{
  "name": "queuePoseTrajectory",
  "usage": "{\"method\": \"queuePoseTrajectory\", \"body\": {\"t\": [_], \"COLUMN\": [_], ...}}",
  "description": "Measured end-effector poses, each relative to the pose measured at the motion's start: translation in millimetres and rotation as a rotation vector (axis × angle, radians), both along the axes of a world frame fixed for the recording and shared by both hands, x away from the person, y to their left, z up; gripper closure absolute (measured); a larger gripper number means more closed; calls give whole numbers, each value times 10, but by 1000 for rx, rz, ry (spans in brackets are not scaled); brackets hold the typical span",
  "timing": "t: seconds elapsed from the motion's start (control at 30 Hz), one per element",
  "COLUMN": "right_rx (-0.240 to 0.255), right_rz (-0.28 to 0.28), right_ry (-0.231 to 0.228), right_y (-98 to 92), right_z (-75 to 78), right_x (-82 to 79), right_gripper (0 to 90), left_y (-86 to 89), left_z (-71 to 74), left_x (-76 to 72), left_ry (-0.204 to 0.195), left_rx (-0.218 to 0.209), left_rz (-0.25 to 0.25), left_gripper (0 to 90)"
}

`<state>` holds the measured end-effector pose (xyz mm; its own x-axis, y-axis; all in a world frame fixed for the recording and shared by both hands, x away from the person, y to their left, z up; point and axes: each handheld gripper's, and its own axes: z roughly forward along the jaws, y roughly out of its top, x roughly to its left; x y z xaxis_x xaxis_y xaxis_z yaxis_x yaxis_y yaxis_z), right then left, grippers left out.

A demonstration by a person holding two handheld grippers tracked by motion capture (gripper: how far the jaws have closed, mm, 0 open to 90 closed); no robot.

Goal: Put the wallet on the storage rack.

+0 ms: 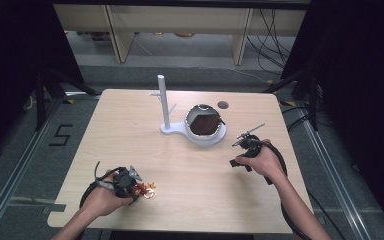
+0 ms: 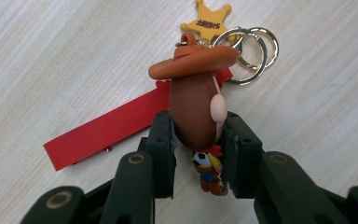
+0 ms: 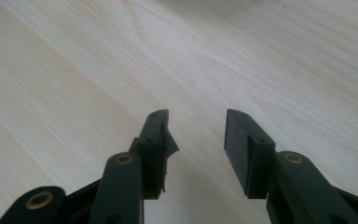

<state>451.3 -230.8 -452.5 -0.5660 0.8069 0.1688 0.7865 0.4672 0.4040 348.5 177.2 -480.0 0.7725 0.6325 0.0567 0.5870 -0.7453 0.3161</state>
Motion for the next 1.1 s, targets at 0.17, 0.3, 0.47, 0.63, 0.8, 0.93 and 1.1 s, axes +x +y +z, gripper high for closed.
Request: {"method": "queuePoseTrajectory", "body": {"t": [0.17,0.3,0.47,0.63,0.8,0.93,1.1], "right_rx": [6,14,28,49,88,113,138], "right_rz": [0,-2,-25,-41,-47,-77,-91], "right_ry": [-7,0,-23,-50,-125,-126,-148], "right_y": [-8,-18,-23,-28,-37,-33,-51], "right_z": [-14,-36,-75,-125,-206,-232,-280], "right_x": [-18,-32,-95,-156,-222,-276,-330], "right_gripper": [604,604,604,603,606,608,607], "left_y": [12,22,64,85,163,171,199], "left_z": [32,65,140,260,429,511,651], "left_x": [3,3,15,32,88,125,176], "left_ry": [-2,-45,-132,-244,-317,-388,-446], "left_rx": [-31,-103,-207,-295,-307,-363,-397], "left_rz": [2,16,54,103,105,152,169], "left_gripper": [674,674,675,676,677,679,680]}}
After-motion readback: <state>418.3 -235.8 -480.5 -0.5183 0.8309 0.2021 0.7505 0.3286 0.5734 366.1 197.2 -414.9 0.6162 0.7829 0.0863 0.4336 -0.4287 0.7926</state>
